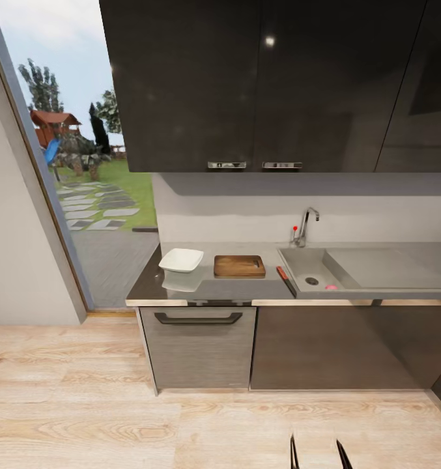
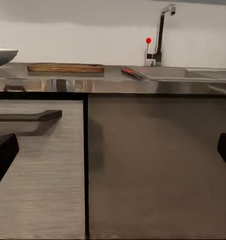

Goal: In the kitchen, take the Vidalia onion out of the sink, dice it on the chopping board with the paring knife, put the diced onion into the bowl on the countertop, then place both the paring knife and the chopping board into the sink.

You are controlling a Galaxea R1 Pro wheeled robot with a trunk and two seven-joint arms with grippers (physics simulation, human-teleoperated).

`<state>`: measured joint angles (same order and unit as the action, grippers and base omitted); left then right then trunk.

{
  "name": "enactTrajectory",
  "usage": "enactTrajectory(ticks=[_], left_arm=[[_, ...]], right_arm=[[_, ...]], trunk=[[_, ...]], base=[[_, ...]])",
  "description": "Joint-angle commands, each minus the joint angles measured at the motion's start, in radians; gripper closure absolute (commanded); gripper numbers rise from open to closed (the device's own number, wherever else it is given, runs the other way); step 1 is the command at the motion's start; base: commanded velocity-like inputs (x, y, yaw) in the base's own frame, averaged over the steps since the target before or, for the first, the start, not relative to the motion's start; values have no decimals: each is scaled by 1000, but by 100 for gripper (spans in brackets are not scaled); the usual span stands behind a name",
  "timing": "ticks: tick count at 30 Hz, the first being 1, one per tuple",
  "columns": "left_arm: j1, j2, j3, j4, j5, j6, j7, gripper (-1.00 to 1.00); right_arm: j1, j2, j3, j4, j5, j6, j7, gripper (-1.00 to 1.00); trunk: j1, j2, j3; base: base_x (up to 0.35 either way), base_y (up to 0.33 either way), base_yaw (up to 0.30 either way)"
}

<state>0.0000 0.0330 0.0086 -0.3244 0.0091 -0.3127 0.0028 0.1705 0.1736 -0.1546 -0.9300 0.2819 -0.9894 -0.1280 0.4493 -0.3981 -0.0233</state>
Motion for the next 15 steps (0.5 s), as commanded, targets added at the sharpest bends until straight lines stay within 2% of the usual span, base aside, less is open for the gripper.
enactTrajectory(ticks=[1, 7, 15], left_arm=[[0, 0, 1, -1, 1, -2, 0, -100], [0, 0, 1, -1, 1, -2, 0, -100], [0, 0, 1, -1, 0, -2, 0, -100]], right_arm=[[3, 1, -3, 12, 12, 25, -8, -100], [8, 1, -7, 91, 12, 120, -5, -100], [9, 1, -8, 141, 11, 148, -3, -100]], trunk=[[1, -2, -2], [1, -2, -2], [1, -2, -2]], base=[[0, 0, 0], [0, 0, 0], [0, 0, 0]])
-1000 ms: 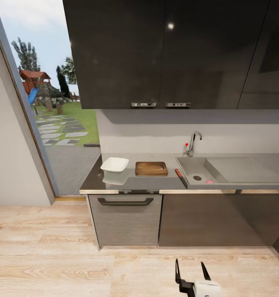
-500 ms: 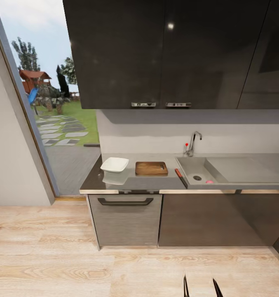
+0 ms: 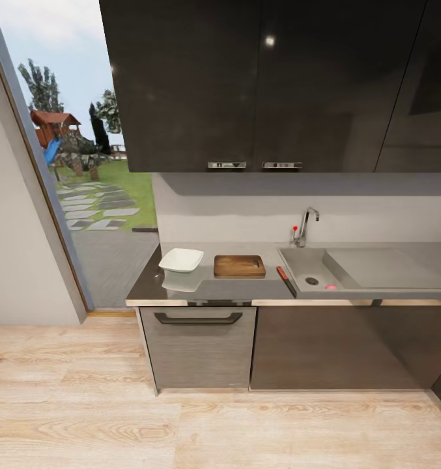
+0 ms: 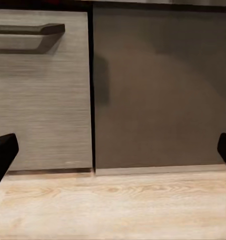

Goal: In the kitchen, take the Vidalia onion out of the sink, dice it on the chopping board with the paring knife, put the diced onion into the bowl on the countertop, then place both the paring knife and the chopping board into the sink.

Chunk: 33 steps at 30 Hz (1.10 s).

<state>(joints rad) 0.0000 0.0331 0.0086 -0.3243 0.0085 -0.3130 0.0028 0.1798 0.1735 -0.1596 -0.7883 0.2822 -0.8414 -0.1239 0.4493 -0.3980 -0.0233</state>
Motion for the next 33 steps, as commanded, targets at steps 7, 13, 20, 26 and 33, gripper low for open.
enactTrajectory(ticks=[7, 13, 20, 26, 33], left_arm=[[0, 0, 1, -1, 1, -2, 0, -100], [0, 1, 1, -1, 1, -2, 0, -100], [0, 0, 1, -1, 1, -2, 0, -100], [0, 0, 1, -1, 1, -2, 0, -100], [0, -1, 1, -1, 1, -2, 0, -100]], right_arm=[[0, 1, -3, 7, 11, 2, -9, -100], [0, 1, -4, 7, 11, 2, -10, -100], [0, 0, -4, 23, 11, 2, -9, -100], [0, -9, -5, 40, 11, 1, -8, -100], [1, -11, -5, 45, 10, 1, -8, -100]], trunk=[[1, -2, -2], [1, -2, -2], [1, -2, -2], [1, -2, 0], [1, -2, 6]], base=[[0, 0, 0], [0, 0, 0], [0, -23, 0], [0, -144, -49], [0, -257, -160]])
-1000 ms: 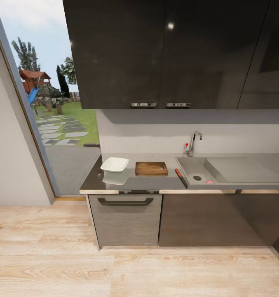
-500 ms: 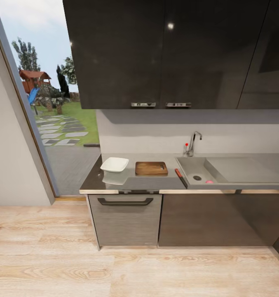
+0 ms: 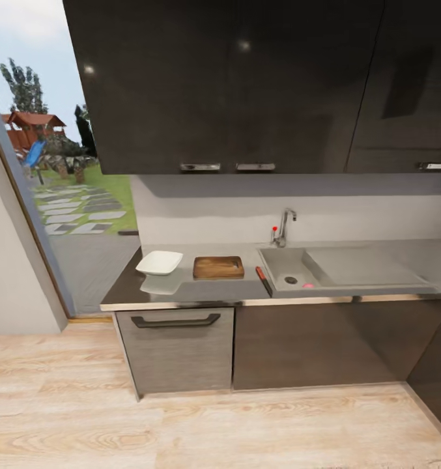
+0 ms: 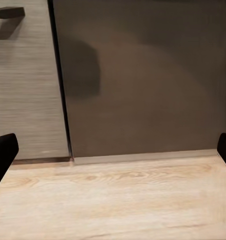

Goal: In the kitchen, take the Vidalia onion out of the sink, dice it on the chopping board with the paring knife, put the diced onion into the bowl on the countertop, then place both the paring knife and the chopping board into the sink.

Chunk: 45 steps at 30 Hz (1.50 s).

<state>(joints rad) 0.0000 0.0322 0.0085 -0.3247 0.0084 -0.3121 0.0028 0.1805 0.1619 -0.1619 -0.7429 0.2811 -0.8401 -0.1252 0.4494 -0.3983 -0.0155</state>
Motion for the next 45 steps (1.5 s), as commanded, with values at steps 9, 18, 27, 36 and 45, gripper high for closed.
enactTrajectory(ticks=[9, 18, 27, 36, 45], left_arm=[[0, 0, 1, -1, 1, -2, 0, -100], [0, 0, 1, -1, 1, -2, 0, -100], [0, 0, 1, -1, 1, -2, 0, -100], [0, 0, 1, -1, 1, -2, 0, -100], [0, 0, 1, -1, 1, -2, 0, -100]], right_arm=[[0, 1, -2, 3, 11, 0, -7, -100], [0, 1, -1, 8, 11, 0, -7, -100], [0, 1, -1, 21, 12, 1, -5, -100], [0, 1, -1, 22, 11, 1, -5, -100], [-1, 1, -1, 22, 11, 1, -5, -100]], trunk=[[1, -2, 6], [1, -2, 7], [1, -2, 7], [1, -2, 7], [1, -2, 7]], base=[[0, -305, -145], [0, -314, -10], [0, -317, 93], [0, -317, 115], [0, -317, 34]])
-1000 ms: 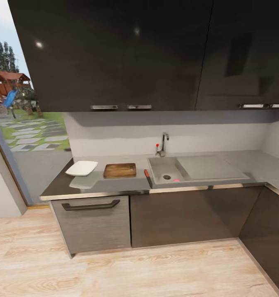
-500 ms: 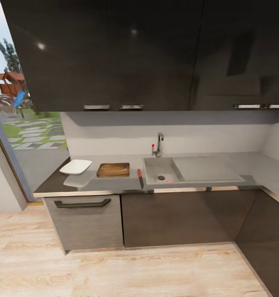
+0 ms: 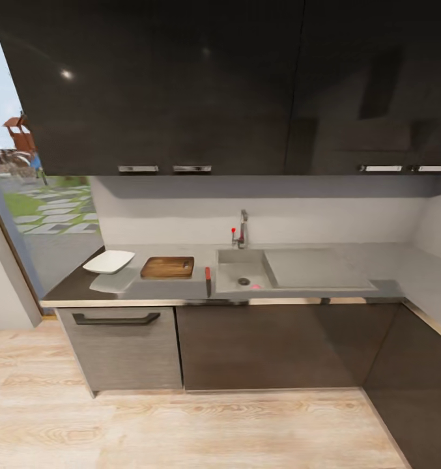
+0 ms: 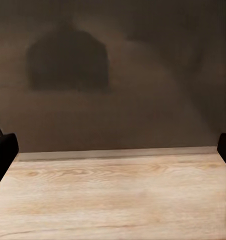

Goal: In the kitchen, take the Vidalia onion out of the sink, dice it on the chopping board with the paring knife, put the diced onion into the bowl on the countertop, then place both the paring knife and the chopping board into the sink.

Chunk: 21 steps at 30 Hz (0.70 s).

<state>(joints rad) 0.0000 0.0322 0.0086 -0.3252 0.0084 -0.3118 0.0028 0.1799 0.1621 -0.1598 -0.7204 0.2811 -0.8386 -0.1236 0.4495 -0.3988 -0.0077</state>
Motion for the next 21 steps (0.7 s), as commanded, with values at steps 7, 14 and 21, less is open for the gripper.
enactTrajectory(ticks=[7, 14, 21], left_arm=[[0, 0, 1, 0, 1, -3, 0, -100], [0, 0, 1, 0, 1, -3, 0, -100], [0, 0, 1, 0, 1, -3, 0, -100]], right_arm=[[1, 1, -3, 4, 10, 0, -7, -100], [1, 1, -3, 16, 12, 0, -6, -100], [0, 1, -3, 18, 12, 1, -5, -100]], trunk=[[1, -1, -1], [1, -1, -1], [1, -1, -1]], base=[[0, -317, 2], [0, -317, 0], [15, -291, 0]])
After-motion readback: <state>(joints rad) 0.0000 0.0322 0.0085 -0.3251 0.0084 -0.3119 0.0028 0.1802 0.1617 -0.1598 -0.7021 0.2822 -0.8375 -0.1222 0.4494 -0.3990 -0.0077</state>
